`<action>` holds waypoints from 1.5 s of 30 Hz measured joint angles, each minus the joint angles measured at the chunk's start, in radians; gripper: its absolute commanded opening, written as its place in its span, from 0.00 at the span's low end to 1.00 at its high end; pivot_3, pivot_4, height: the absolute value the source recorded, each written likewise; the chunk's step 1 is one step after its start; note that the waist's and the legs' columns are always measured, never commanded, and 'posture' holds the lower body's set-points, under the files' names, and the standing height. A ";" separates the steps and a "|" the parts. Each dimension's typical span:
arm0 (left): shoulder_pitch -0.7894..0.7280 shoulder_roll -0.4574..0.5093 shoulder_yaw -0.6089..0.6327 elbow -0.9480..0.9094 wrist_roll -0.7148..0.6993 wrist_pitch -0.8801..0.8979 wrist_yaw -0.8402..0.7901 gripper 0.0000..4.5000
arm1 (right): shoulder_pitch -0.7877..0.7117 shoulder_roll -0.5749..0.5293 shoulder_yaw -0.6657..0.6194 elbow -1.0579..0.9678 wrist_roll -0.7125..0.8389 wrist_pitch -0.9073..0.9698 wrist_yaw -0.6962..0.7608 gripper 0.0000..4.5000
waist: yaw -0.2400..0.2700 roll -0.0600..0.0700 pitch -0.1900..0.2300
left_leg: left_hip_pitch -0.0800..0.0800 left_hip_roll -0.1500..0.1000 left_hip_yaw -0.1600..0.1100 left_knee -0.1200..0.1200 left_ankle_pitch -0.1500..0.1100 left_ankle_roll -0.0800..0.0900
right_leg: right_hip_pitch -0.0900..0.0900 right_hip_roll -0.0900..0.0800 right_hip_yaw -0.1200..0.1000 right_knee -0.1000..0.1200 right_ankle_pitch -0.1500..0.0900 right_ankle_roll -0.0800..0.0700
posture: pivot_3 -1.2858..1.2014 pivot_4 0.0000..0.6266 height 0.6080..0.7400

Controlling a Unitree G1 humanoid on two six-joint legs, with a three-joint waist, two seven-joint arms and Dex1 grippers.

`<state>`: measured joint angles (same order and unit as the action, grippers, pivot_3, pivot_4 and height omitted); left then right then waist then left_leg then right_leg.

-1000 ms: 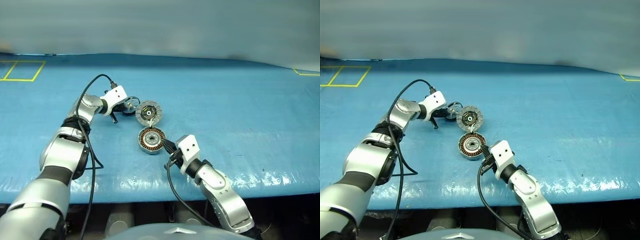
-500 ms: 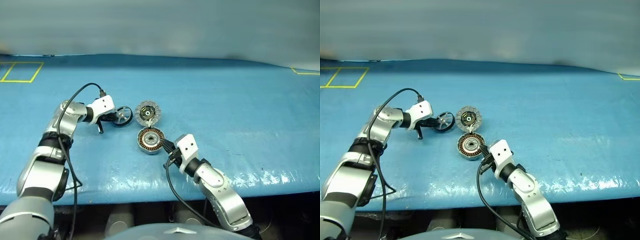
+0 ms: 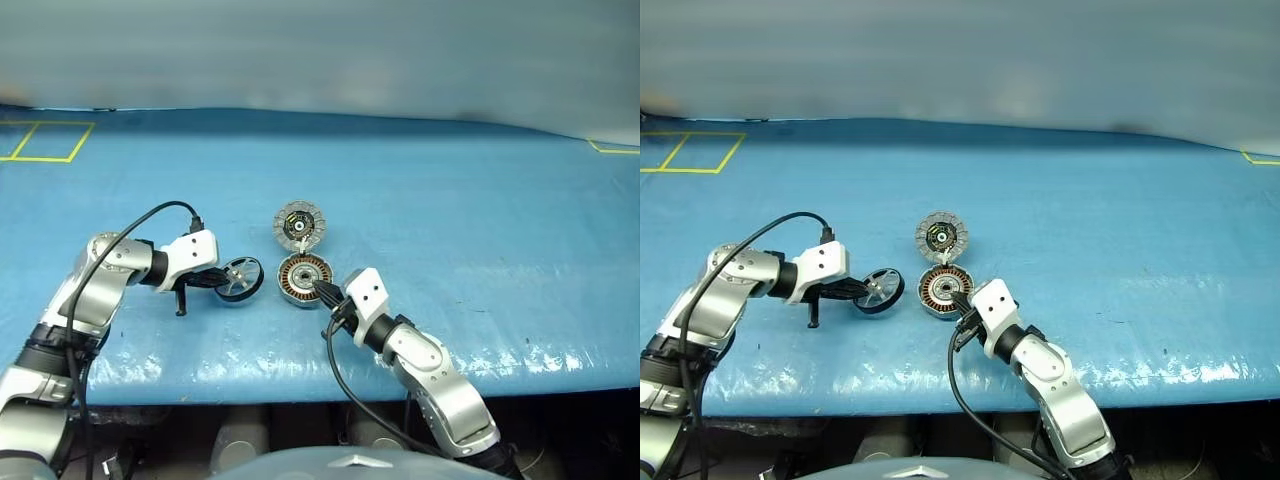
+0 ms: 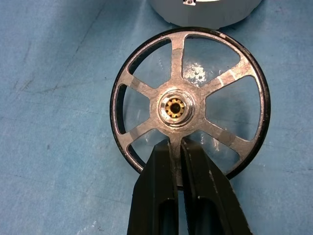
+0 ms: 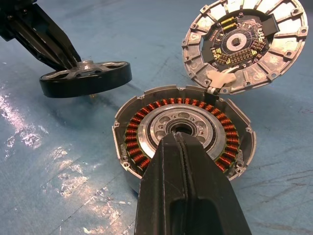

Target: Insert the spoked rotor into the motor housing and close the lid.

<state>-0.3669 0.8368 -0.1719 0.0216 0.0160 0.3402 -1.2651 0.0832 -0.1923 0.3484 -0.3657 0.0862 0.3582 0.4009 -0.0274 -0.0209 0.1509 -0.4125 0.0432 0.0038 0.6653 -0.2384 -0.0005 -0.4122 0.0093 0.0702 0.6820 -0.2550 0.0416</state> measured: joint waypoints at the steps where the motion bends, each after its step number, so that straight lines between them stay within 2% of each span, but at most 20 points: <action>1: 0.000 0.000 -0.001 -0.001 0.000 0.003 0.000 0.01 | -0.002 0.001 0.000 0.002 0.000 0.000 0.000 0.00 | 0.000 0.000 0.000 | 0.000 0.000 0.000 0.000 0.000 0.000 | 0.000 0.000 0.000 0.000 0.000 0.000 | 0.52 0.24 1.00; 10: -0.025 0.000 -0.012 -0.018 -0.036 0.012 -0.009 0.01 | 0.010 0.002 -0.002 0.002 -0.002 0.000 -0.009 0.00 | 0.000 0.000 0.000 | -0.001 0.000 0.000 -0.001 0.000 0.000 | -0.001 0.000 0.000 0.000 0.000 0.001 | 0.52 0.24 1.00; 15: -0.046 0.016 0.023 -0.116 -0.152 0.077 -0.052 0.01 | 0.050 -0.016 -0.019 -0.006 0.003 -0.034 -0.007 0.00 | 0.000 0.000 0.000 | -0.001 0.000 0.000 -0.001 0.000 0.000 | -0.001 0.000 0.000 0.000 0.000 0.001 | 0.52 0.24 1.00; 20: -0.054 0.024 0.046 -0.182 -0.216 0.125 -0.038 0.01 | 0.115 -0.053 -0.065 -0.017 0.041 -0.146 0.037 0.00 | 0.000 0.000 0.000 | 0.000 0.000 0.000 -0.001 0.000 0.000 | 0.000 0.000 0.000 0.000 0.000 0.001 | 0.52 0.24 1.00; 26: -0.084 -0.038 0.026 -0.190 -0.213 0.141 0.042 0.01 | 0.157 -0.079 -0.134 0.005 0.060 -0.235 0.056 0.00 | 0.002 0.000 0.000 | 0.001 0.000 0.000 0.001 0.000 0.000 | 0.001 0.000 0.000 0.000 0.000 0.000 | 0.52 0.24 1.00; 32: -0.147 -0.128 -0.060 -0.166 -0.189 0.140 0.088 0.01 | 0.194 -0.081 -0.142 0.060 0.055 -0.264 0.057 0.00 | 0.004 0.000 0.000 | 0.000 -0.001 0.000 0.000 0.000 0.000 | 0.001 0.001 0.001 0.000 0.000 0.000 | 0.52 0.24 1.00; 45: -0.233 -0.179 -0.192 -0.013 -0.084 0.016 0.085 0.01 | 0.218 -0.049 -0.117 0.087 0.032 -0.288 0.036 0.00 | 0.004 0.000 0.000 | 0.001 -0.001 0.000 0.000 0.000 0.000 | 0.001 0.001 0.001 0.000 0.000 0.000 | 0.52 0.24 1.00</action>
<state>-0.5997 0.6573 -0.3644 0.0084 -0.0680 0.3560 -1.1802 0.3008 -0.2411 0.2310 -0.2786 0.1181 0.0699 0.4367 -0.0235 -0.0204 0.1509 -0.4120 0.0425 0.0039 0.6654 -0.2384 -0.0005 -0.4113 0.0106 0.0708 0.6818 -0.2552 0.0416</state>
